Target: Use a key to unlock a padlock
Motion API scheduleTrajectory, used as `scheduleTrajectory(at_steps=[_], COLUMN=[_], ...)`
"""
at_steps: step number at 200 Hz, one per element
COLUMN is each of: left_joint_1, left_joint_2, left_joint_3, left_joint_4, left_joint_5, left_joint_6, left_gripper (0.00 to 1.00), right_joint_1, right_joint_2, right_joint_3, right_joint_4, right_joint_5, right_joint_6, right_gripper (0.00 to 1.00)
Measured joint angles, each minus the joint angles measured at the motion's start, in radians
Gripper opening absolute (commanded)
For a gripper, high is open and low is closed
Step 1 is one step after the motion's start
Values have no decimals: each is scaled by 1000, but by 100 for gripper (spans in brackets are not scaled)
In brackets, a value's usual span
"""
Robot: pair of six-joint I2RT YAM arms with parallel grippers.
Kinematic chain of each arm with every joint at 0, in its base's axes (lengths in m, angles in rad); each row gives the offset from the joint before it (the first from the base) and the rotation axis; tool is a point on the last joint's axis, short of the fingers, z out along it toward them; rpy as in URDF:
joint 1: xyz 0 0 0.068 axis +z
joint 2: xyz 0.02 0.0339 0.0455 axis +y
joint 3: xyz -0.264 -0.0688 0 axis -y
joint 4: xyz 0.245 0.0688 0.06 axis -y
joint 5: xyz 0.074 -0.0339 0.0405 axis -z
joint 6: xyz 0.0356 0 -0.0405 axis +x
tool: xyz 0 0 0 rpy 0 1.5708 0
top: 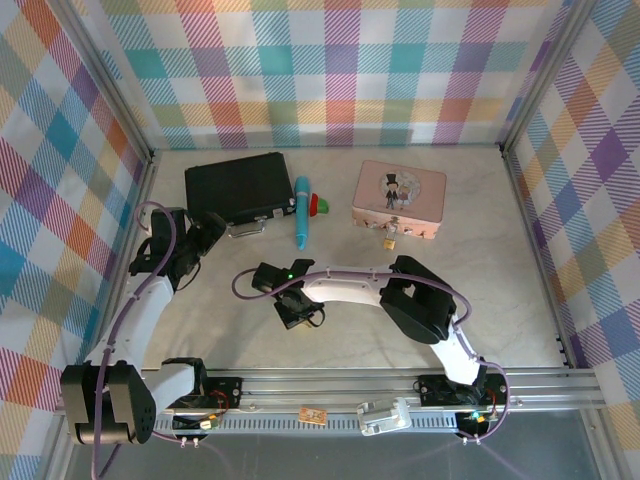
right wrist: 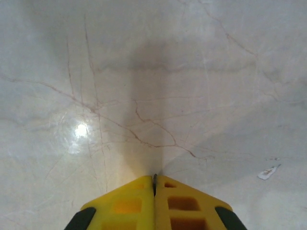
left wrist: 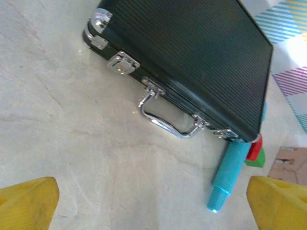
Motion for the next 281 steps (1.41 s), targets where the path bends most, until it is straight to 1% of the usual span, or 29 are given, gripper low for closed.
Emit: scheduleTrajectory(at_steps=[21, 41, 75, 90, 104, 128, 153, 200, 224, 261, 281], left_joint_1=[0, -23, -143, -203, -266, -373, -458, -590, -629, -675, -685], left_joint_2=[0, 8, 49, 76, 100, 149, 215, 340, 394, 471, 504], left_joint_3=[-13, -24, -24, -24, -23, -21, -16, 20, 28, 47, 47], left_joint_4=[39, 91, 196, 230, 241, 259, 304, 414, 502, 593, 640], left_joint_5=[59, 105, 140, 136, 117, 86, 82, 95, 103, 121, 137], left_joint_6=[-3, -10, -61, -123, -203, -365, -546, -822, -946, -1098, -1168], left_gripper=[100, 100, 99, 99, 99, 94, 86, 79, 76, 69, 67], right_joint_1=[-24, -83, -220, -278, -312, -362, -423, -529, -536, -536, -536], right_joint_2=[-40, -112, -315, -420, -496, -577, -596, -596, -596, -595, -591], right_joint_3=[-60, -152, -310, -374, -418, -463, -474, -478, -484, -488, -489], right_joint_4=[24, 49, 140, 193, 234, 297, 356, 471, 522, 591, 620], right_joint_5=[-33, -87, -173, -198, -215, -229, -248, -298, -319, -357, -377], right_joint_6=[24, 61, 156, 201, 237, 273, 280, 276, 268, 257, 249], right_gripper=[0, 0, 0, 0, 0, 0, 0, 0, 0, 0, 0])
